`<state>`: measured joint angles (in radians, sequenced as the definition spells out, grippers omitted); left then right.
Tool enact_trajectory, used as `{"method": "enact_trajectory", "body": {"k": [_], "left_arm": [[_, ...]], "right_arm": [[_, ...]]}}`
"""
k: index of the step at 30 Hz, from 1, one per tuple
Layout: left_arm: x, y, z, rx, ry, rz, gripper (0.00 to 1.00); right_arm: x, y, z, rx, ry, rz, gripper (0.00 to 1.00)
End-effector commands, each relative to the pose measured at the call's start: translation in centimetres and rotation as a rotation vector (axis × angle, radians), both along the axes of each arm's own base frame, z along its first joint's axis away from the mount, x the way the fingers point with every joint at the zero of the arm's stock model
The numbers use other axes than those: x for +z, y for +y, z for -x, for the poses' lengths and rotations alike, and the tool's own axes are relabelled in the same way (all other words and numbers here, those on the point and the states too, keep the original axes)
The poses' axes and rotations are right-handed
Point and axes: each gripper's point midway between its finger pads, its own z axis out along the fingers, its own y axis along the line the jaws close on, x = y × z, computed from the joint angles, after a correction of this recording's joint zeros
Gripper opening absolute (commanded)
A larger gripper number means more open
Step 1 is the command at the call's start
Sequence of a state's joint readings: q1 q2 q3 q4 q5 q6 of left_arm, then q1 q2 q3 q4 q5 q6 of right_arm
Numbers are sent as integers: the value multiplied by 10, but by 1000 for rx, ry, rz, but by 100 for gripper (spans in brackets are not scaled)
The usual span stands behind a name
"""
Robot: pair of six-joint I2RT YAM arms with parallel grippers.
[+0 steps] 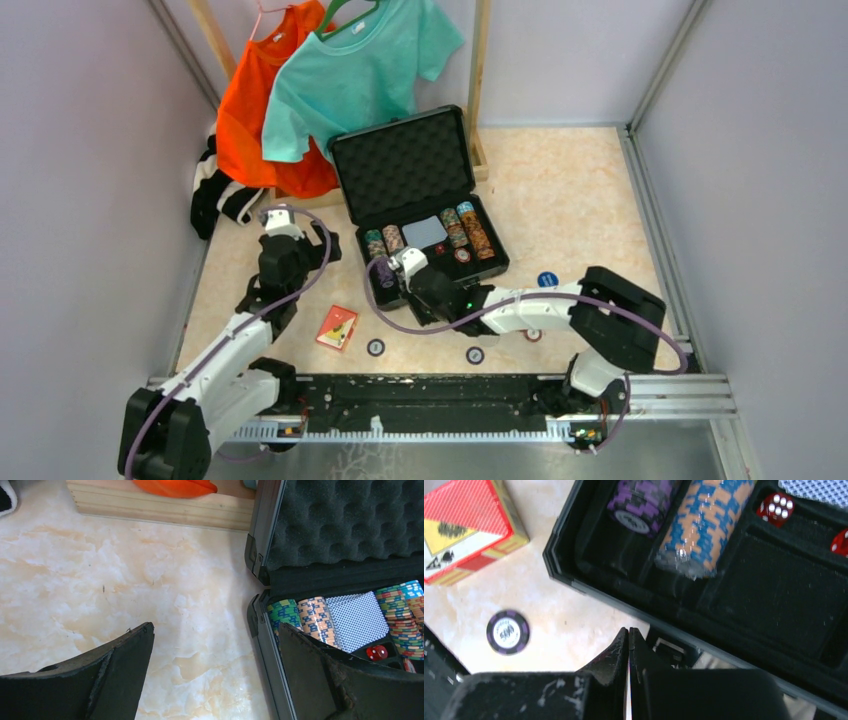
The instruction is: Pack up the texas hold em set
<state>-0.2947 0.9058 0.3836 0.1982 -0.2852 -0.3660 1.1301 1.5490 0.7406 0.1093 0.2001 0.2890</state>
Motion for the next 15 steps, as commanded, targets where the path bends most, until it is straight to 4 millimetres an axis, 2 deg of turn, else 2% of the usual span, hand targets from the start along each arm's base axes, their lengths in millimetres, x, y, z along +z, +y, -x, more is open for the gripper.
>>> {"method": "enact_trajectory", "body": {"k": [1, 2, 3, 15], "left_arm": [[-10, -4, 8, -26, 25, 15, 99], [-12, -5, 9, -29, 31, 20, 99], [-14, -5, 10, -32, 40, 21, 99], [-13, -8, 16, -51, 54, 34, 99]], "right_arm": [[21, 32, -25, -40, -74, -49, 0], [23, 35, -28, -40, -80, -49, 0], [13, 36, -29, -35, -76, -27, 0], [13, 64, -45, -14, -101, -28, 0]]}}
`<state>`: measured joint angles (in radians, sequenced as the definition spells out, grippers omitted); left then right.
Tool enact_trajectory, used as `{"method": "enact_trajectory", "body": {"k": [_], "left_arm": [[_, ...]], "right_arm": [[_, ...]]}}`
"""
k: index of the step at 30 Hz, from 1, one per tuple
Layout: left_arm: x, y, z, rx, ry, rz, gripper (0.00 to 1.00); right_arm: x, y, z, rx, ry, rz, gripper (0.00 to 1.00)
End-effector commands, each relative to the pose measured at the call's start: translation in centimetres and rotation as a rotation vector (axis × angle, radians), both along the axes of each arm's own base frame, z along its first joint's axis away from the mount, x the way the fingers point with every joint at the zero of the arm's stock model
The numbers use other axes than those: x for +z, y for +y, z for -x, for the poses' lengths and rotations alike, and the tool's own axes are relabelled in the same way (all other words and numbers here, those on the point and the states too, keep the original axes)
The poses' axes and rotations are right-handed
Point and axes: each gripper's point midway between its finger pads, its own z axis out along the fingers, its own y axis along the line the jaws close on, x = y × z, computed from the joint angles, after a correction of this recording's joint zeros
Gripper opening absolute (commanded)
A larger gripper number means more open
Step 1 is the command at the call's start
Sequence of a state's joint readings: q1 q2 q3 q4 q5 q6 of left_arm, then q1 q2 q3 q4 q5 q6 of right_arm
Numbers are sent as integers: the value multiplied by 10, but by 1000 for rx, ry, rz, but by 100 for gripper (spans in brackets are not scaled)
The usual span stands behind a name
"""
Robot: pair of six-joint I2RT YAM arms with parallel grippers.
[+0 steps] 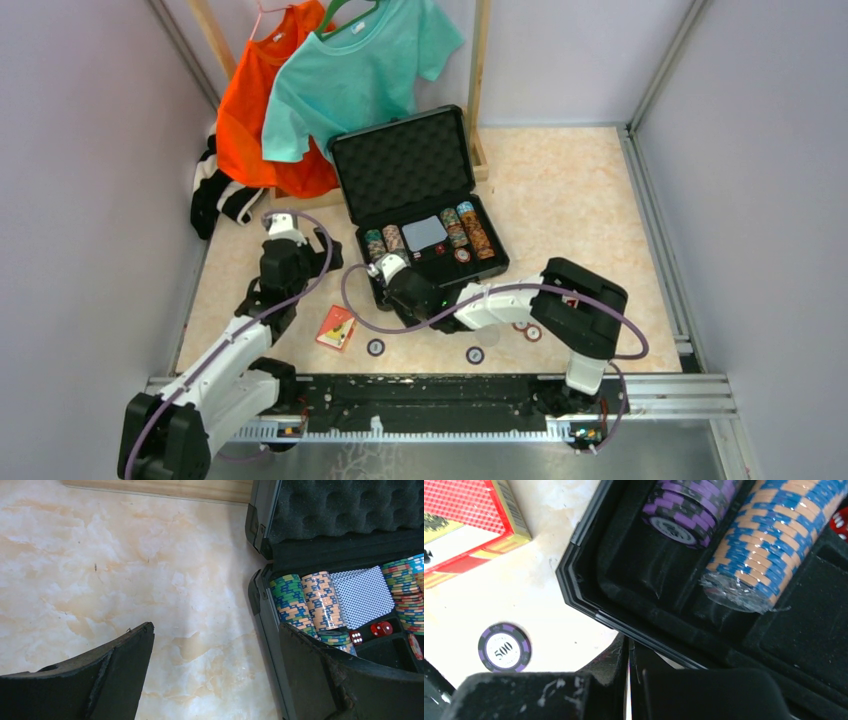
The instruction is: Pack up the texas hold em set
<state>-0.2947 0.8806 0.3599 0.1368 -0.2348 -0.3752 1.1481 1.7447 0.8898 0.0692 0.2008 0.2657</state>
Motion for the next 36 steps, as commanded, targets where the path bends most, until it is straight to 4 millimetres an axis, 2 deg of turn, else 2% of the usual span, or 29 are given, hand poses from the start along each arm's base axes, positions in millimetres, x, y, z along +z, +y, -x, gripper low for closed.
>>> {"method": "enact_trajectory", "body": {"k": [1, 5, 10, 13, 15, 18, 22, 25, 27, 28, 30, 33, 36], "left_arm": [[3, -2, 4, -3, -1, 27, 99], [-2, 0, 9, 1, 19, 26, 99], [0, 3, 14, 8, 12, 26, 99], [1, 7, 15, 44, 8, 37, 99], [1, 8, 16, 56, 11, 46, 99], [-2, 7, 17, 50, 33, 48, 99], [-11, -1, 18, 6, 67, 54, 99], [-19, -13, 19, -53, 87, 76, 99], [-23, -23, 22, -116, 97, 86, 99], [-26, -28, 25, -152, 106, 89, 99], [-33, -32, 28, -180, 135, 81, 99], [-37, -45, 38, -254, 168, 69, 99], [-31, -56, 47, -282, 205, 50, 99]], "right_arm": [[40, 38, -40, -40, -123, -120, 0], [43, 48, -49, -36, -130, -136, 0], [48, 56, -56, -27, -135, -151, 0], [54, 61, -51, 7, -121, -168, 0], [66, 60, -42, 32, -115, -195, 0], [88, 52, -26, 62, -117, -246, 0], [128, 33, -10, 85, -139, -330, 2], [151, 9, -10, 38, -195, -354, 4], [172, -13, -18, -44, -268, -383, 6], [178, -23, -22, -79, -299, -394, 15], [184, -44, -32, -176, -342, -397, 42], [189, -66, -42, -273, -411, -417, 56], [197, -66, -43, -236, -385, -435, 63]]}}
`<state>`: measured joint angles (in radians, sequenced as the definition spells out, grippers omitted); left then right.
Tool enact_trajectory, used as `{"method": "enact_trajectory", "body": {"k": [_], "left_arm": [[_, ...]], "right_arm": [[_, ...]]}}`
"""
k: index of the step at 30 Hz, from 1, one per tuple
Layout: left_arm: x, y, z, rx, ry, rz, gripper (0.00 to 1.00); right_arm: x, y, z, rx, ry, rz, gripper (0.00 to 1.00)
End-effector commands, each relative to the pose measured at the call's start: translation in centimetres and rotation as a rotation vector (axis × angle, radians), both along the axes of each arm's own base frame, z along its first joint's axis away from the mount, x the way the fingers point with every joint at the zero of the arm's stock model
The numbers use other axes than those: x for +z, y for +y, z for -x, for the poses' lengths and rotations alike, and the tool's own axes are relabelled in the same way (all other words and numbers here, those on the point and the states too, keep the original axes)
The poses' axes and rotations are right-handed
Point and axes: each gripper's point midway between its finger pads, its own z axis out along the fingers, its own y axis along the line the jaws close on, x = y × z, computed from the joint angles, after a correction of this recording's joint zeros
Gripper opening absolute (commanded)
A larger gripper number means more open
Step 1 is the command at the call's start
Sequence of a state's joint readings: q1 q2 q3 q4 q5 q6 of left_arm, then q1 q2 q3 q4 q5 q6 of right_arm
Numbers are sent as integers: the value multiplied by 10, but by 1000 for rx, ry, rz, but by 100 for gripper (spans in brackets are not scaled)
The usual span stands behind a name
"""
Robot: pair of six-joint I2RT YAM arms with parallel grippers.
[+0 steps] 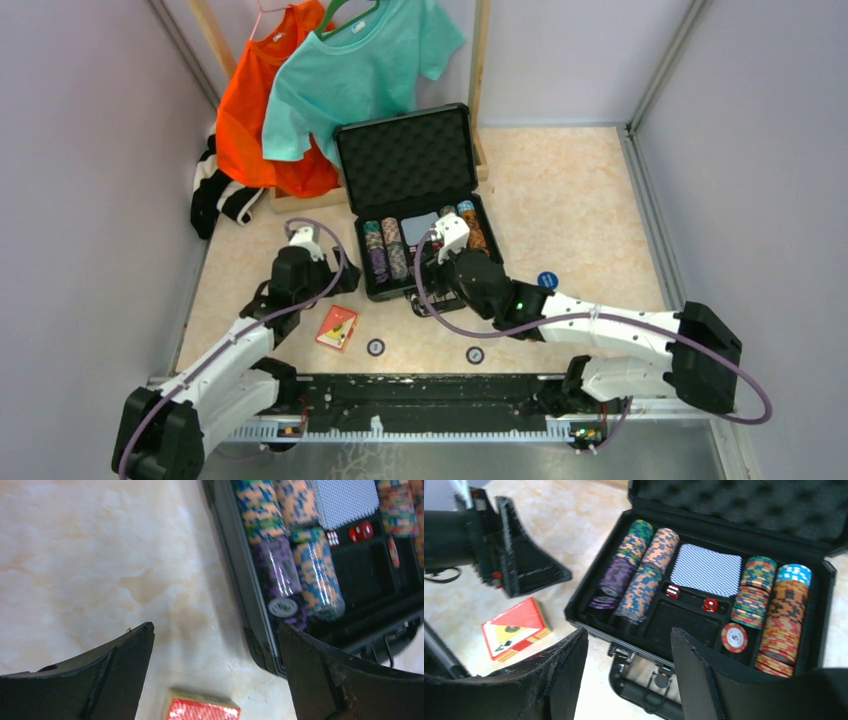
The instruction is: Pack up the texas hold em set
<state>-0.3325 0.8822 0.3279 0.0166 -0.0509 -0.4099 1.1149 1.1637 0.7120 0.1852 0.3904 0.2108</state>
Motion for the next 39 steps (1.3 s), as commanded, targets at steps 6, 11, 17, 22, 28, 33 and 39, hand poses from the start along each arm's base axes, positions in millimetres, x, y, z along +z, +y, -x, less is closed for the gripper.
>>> {"method": "enact_trajectory", "body": {"k": [6, 11, 17, 22, 28, 33, 39], "left_arm": [[29, -43, 37, -92, 160, 55, 99], [28, -38, 52, -4, 180, 84, 98], [52, 3, 40, 269, 57, 129, 99], [70, 30, 32, 407, 16, 73, 99], [55, 53, 14, 432, 104, 100, 99], [33, 75, -5, 427, 159, 254, 99], [15, 92, -11, 455, 196, 373, 99]], "right_arm": [[16, -16, -27, -54, 24, -21, 74], [-9, -25, -35, -81, 149, 27, 78], [-9, 58, 24, 262, 110, 94, 77], [-21, 128, 62, 535, 66, 155, 82], [-51, 169, 77, 655, 44, 227, 90], [-72, 183, 81, 701, 44, 233, 99], [-90, 197, 73, 699, 43, 281, 99]]}}
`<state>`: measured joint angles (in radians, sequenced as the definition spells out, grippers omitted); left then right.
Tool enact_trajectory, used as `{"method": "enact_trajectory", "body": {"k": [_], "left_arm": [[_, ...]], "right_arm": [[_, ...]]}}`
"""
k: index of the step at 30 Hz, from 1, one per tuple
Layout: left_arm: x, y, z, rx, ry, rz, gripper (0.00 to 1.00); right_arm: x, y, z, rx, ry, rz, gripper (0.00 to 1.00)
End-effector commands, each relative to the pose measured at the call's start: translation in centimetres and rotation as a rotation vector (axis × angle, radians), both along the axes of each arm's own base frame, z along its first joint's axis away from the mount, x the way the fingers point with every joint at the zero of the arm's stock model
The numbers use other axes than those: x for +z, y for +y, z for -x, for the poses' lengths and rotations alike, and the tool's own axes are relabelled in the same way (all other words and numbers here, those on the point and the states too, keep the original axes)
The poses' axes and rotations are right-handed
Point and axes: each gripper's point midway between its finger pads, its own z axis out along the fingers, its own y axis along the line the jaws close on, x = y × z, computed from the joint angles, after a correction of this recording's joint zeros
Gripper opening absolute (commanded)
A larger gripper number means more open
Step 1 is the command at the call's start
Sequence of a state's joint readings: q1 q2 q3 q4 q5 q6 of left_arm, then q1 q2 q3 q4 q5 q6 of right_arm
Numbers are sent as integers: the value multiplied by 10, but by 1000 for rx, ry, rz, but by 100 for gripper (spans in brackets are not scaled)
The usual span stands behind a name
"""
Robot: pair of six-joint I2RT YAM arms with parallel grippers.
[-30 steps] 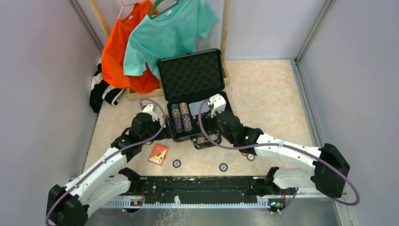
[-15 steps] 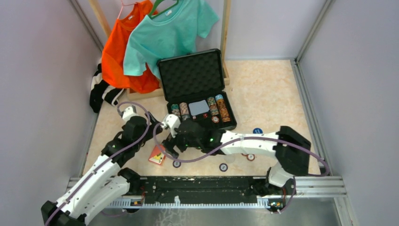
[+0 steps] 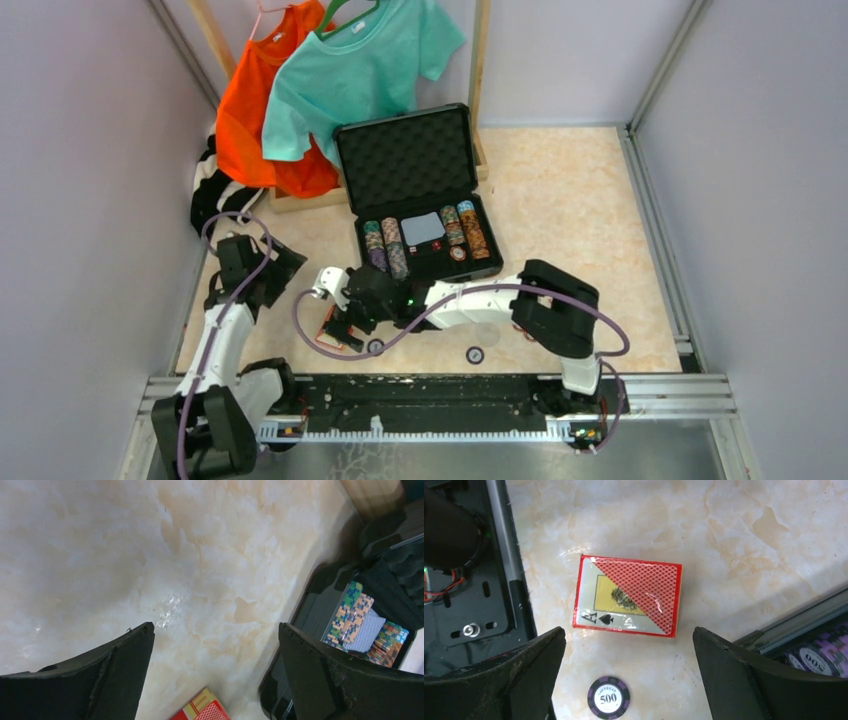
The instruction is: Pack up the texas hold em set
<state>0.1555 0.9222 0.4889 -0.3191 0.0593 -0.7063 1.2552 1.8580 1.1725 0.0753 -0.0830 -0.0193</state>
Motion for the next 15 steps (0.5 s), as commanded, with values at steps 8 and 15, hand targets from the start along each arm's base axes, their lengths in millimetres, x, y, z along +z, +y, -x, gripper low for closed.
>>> {"method": "enact_trajectory", "body": {"k": [8, 15], "left_arm": [[11, -6, -4, -66, -97, 72, 99], [21, -11, -6, -95, -118, 110, 99]], "right_arm": [[7, 46, -7, 57, -36, -37, 99], [-14, 44, -9, 45, -20, 21, 99]]}}
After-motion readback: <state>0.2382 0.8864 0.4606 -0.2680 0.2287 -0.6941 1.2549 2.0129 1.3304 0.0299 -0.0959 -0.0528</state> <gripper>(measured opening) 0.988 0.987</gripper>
